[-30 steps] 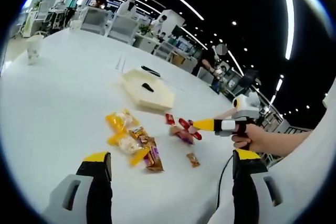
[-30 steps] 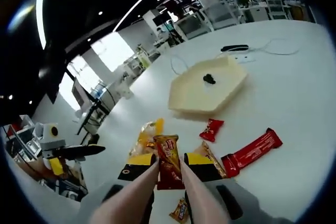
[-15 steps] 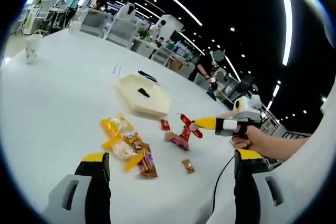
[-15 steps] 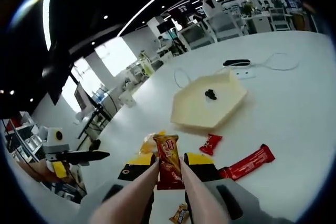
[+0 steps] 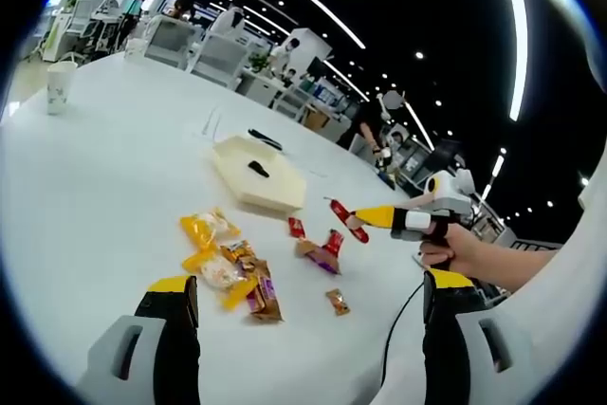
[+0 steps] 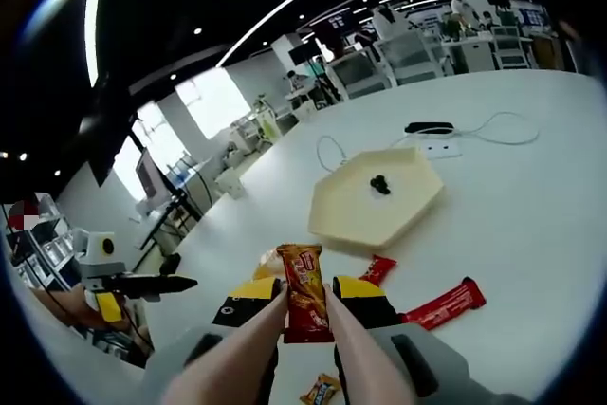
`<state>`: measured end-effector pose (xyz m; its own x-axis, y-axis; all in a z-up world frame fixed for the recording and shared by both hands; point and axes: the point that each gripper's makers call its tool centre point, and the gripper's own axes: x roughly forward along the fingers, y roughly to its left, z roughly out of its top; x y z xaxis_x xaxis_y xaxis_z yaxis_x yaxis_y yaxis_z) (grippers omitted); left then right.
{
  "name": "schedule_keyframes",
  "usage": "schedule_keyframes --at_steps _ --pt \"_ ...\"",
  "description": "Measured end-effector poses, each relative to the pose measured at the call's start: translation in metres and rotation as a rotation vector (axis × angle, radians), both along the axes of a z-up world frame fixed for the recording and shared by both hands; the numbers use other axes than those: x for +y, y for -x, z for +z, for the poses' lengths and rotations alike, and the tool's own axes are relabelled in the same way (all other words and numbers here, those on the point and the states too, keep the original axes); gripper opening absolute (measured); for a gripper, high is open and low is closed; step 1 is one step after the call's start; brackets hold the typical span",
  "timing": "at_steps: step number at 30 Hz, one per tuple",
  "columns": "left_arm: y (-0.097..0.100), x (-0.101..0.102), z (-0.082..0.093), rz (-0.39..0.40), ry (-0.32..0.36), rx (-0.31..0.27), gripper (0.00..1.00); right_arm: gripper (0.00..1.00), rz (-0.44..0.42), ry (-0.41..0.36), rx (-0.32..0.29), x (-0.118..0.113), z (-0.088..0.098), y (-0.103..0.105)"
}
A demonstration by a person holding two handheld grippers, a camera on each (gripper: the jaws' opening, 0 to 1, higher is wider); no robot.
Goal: Place the target food into the container with the food tongs after gripping and lifting it, then release it inside without dropping or visibly crushing the food.
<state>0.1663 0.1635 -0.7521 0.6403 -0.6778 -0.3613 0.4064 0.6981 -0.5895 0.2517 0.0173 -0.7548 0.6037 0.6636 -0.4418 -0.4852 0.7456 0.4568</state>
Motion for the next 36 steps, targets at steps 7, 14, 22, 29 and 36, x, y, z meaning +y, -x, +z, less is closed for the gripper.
schedule_keyframes --at_steps 7,14,22,29,36 --pt "0.001 -0.002 0.002 -0.003 0.007 -0.005 0.99 0.21 0.003 0.01 -0.035 0.001 0.011 -0.006" --pt "0.0 -0.01 0.002 -0.007 0.019 -0.004 0.99 0.21 -0.011 0.003 -0.059 0.0 0.02 -0.012" --pt "-0.002 -0.005 0.001 -0.002 0.009 -0.002 0.99 0.21 -0.028 -0.007 -0.064 -0.005 0.023 -0.018" --pt "-0.003 -0.003 0.0 0.002 0.005 -0.002 0.99 0.21 -0.025 0.017 -0.086 -0.008 0.027 -0.022" --pt "-0.002 -0.006 0.002 0.001 0.0 -0.009 0.99 0.21 -0.013 0.029 -0.097 -0.008 0.03 -0.024"
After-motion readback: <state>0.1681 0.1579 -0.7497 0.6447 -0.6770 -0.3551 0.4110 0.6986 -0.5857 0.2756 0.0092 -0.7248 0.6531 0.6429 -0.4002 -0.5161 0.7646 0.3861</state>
